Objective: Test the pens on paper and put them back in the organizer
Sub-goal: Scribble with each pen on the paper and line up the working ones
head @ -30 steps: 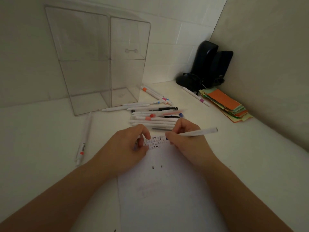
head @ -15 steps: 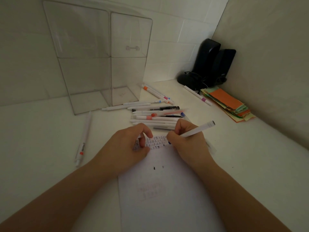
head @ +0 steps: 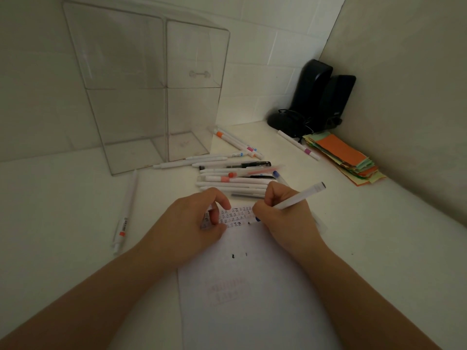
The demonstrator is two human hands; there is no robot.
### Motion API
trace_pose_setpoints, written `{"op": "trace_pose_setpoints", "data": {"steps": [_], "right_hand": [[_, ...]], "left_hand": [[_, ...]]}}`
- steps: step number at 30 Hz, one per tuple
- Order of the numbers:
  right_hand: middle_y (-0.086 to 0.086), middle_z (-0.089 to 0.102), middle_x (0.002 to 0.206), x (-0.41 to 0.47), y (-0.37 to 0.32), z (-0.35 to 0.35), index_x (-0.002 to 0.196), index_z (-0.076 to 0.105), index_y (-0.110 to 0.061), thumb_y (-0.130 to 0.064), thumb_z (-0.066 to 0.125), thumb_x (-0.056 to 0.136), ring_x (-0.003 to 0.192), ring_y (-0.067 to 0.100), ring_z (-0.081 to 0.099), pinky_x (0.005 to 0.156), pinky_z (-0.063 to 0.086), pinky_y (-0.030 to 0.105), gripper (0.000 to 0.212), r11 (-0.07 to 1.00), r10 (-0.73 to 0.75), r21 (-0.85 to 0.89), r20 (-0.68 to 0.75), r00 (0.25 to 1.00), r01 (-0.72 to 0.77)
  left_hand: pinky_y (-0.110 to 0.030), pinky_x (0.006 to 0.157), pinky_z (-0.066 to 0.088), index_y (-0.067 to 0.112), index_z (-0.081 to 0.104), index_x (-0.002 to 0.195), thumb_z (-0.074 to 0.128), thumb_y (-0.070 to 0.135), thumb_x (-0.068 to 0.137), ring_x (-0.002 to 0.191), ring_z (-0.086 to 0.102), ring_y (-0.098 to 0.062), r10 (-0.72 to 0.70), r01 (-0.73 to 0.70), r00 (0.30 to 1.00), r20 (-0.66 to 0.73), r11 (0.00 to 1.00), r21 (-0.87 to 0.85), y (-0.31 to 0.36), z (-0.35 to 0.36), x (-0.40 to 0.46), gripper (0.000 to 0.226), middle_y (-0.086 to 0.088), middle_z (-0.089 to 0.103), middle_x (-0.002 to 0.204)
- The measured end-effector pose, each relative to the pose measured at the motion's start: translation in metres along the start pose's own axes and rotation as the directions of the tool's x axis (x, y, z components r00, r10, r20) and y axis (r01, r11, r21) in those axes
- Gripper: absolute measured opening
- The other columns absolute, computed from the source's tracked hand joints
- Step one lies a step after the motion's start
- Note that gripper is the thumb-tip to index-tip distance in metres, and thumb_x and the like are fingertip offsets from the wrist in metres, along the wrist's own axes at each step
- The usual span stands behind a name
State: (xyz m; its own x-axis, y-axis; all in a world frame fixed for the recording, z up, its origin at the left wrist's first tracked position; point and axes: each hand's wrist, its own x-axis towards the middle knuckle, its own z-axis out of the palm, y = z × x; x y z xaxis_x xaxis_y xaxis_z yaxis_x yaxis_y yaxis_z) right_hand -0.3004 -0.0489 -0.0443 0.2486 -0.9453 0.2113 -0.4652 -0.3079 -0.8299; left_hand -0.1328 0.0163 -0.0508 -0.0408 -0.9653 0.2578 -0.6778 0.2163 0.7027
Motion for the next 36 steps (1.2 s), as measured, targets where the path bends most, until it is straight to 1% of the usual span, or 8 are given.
{"op": "trace_pose_setpoints", "data": {"steps": [5, 9, 13, 16, 18, 21, 29, 36], "right_hand": [[0.004, 0.046, 0.053, 0.000, 0.002, -0.003, 0.056, 0.041, -0.014, -0.001, 0.062, 0.075, 0.050, 0.009, 0.042, 0.044, 0.035, 0.016, 0.031, 0.999, 0.033, 0.029, -0.081, 0.996, -0.031], [0.004, 0.058, 0.055, -0.002, -0.001, -0.013, 0.066, 0.050, -0.012, -0.006, 0.066, 0.079, 0.047, 0.005, 0.048, 0.044, 0.039, 0.014, 0.021, 0.927, 0.114, 0.371, -0.115, 0.987, -0.063], [0.002, 0.053, 0.049, -0.007, -0.006, -0.019, 0.059, 0.055, -0.017, -0.022, 0.071, 0.068, 0.042, 0.008, 0.038, 0.040, 0.032, 0.017, 0.019, 0.802, 0.099, 0.585, 0.070, 0.993, -0.121], [0.002, 0.055, 0.050, -0.011, -0.008, -0.016, 0.065, 0.056, -0.013, -0.013, 0.072, 0.075, 0.043, 0.008, 0.041, 0.040, 0.034, 0.017, 0.019, 0.695, 0.035, 0.688, 0.258, 0.965, -0.209], [0.006, 0.061, 0.056, -0.013, -0.008, -0.013, 0.066, 0.063, -0.012, -0.019, 0.059, 0.080, 0.046, 0.011, 0.046, 0.044, 0.039, 0.019, 0.016, 0.654, -0.006, 0.716, 0.326, 0.945, -0.243], [0.009, 0.060, 0.054, -0.013, -0.009, -0.011, 0.061, 0.066, -0.012, -0.026, 0.044, 0.083, 0.045, 0.013, 0.048, 0.044, 0.040, 0.020, 0.034, 0.624, -0.005, 0.729, 0.363, 0.932, -0.281], [0.008, 0.055, 0.047, -0.010, -0.008, -0.011, 0.056, 0.061, -0.011, -0.027, 0.047, 0.083, 0.039, 0.010, 0.043, 0.039, 0.036, 0.018, 0.035, 0.594, 0.075, 0.740, 0.340, 0.937, -0.316], [0.005, 0.053, 0.048, -0.013, -0.007, -0.007, 0.058, 0.060, -0.014, -0.023, 0.042, 0.085, 0.042, 0.012, 0.039, 0.040, 0.030, 0.019, 0.033, 0.751, 0.019, 0.623, 0.311, 0.950, -0.219]], "left_hand": [[-0.007, 0.061, 0.035, 0.040, 0.043, 0.089, 0.061, 0.008, 0.077, 0.066, 0.048, -0.002, 0.007, -0.008, 1.000, -0.002, 1.000, -0.015, 0.001, -0.001, -0.001, 0.038, 0.014, 0.054, 0.075], [-0.005, 0.066, 0.035, 0.031, 0.042, 0.100, 0.043, -0.002, 0.083, 0.070, 0.047, 0.003, -0.012, 0.010, 1.000, -0.019, 0.996, -0.084, 0.002, -0.002, -0.001, 0.037, 0.017, 0.054, 0.092], [0.004, 0.078, 0.028, 0.033, 0.042, 0.106, 0.036, 0.016, 0.091, 0.099, 0.044, 0.014, 0.032, -0.034, 0.999, -0.034, 0.997, -0.071, 0.001, -0.002, -0.001, 0.023, 0.029, 0.056, 0.103], [0.001, 0.070, 0.033, 0.032, 0.044, 0.100, 0.048, 0.016, 0.092, 0.079, 0.051, 0.020, 0.040, -0.042, 0.999, -0.015, 0.995, -0.094, 0.006, -0.003, -0.003, 0.019, 0.028, 0.061, 0.098], [-0.003, 0.064, 0.035, 0.037, 0.043, 0.088, 0.053, 0.022, 0.089, 0.069, 0.051, 0.014, 0.049, -0.050, 0.998, -0.033, 0.997, -0.050, 0.008, -0.003, -0.003, 0.018, 0.020, 0.065, 0.086], [-0.007, 0.063, 0.037, 0.038, 0.044, 0.077, 0.057, 0.029, 0.085, 0.071, 0.051, 0.004, 0.032, -0.034, 0.997, -0.076, 0.999, -0.032, 0.008, -0.002, -0.003, 0.018, 0.014, 0.064, 0.074], [-0.006, 0.065, 0.037, 0.024, 0.058, 0.084, 0.059, 0.028, 0.085, 0.079, 0.053, -0.003, 0.014, -0.016, 0.997, -0.078, 0.999, -0.033, 0.004, -0.001, -0.002, 0.004, 0.022, 0.059, 0.075], [-0.006, 0.065, 0.033, 0.034, 0.063, 0.086, 0.063, 0.037, 0.081, 0.067, 0.048, 0.000, 0.080, -0.077, 0.995, -0.056, 0.996, 0.052, 0.004, -0.001, -0.003, 0.007, 0.017, 0.048, 0.065]]}}
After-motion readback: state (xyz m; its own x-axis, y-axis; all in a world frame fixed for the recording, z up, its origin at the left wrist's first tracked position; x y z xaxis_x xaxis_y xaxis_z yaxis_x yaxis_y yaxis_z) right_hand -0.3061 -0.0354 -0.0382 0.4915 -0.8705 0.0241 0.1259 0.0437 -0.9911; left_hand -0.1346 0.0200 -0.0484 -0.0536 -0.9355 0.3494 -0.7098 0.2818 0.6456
